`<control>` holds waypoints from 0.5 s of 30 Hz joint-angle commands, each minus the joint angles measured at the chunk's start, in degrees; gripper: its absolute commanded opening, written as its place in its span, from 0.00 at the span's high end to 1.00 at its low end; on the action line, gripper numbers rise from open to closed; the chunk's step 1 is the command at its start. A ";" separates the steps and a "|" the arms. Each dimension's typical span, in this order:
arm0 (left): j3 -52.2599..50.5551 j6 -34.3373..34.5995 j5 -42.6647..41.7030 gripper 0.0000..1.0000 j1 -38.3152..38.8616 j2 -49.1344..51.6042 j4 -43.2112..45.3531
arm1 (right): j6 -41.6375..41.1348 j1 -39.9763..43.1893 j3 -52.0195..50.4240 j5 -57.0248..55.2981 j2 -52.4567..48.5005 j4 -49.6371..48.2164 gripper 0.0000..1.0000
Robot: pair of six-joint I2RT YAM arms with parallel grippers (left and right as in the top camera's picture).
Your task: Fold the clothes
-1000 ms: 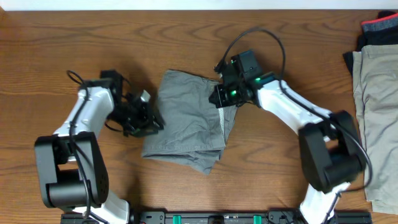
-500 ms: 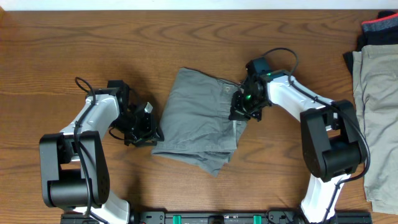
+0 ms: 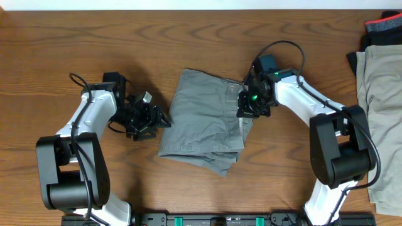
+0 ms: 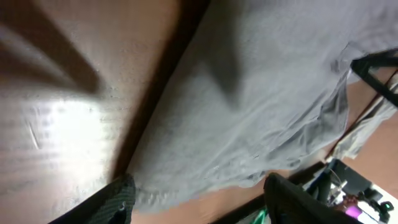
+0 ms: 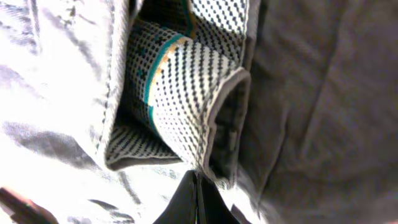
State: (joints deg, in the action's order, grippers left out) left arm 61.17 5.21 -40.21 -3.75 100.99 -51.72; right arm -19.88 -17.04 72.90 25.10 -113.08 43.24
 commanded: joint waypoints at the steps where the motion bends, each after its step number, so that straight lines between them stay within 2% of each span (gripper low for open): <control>1: 0.79 0.04 3.45 0.28 -0.24 0.37 3.91 | 2.19 0.83 -0.42 -3.96 1.57 1.03 0.99; 5: 0.79 0.94 1.18 0.29 -0.24 0.39 4.42 | 3.28 0.90 -0.42 -2.82 1.68 1.64 0.99; 6: 0.79 0.92 -0.24 0.34 -0.24 0.39 3.21 | 5.22 0.90 -0.42 -1.66 1.79 1.62 0.99; 8: 0.79 0.83 -1.20 0.50 -0.13 0.39 1.18 | 10.12 0.85 -0.42 1.29 2.38 1.44 0.99; 9: 0.79 0.35 -1.20 0.66 -0.13 0.39 0.57 | 13.62 0.85 -0.39 2.86 3.17 1.22 0.99; 10: 0.79 -0.02 -1.20 0.86 -0.13 0.39 0.09 | 16.15 0.87 -0.28 3.87 4.35 0.94 0.99; 11: 0.79 -0.02 -1.33 0.94 -0.13 0.37 -0.28 | 17.31 1.01 -0.07 3.87 5.75 0.70 0.99; 15: 0.79 -1.90 -3.63 0.94 -0.13 0.26 -1.68 | 21.42 1.27 2.08 2.43 14.14 -3.48 0.99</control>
State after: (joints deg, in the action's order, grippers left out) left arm 61.23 5.69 -40.95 -3.75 100.99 -52.71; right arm -5.17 -16.60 72.73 26.68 -106.69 41.78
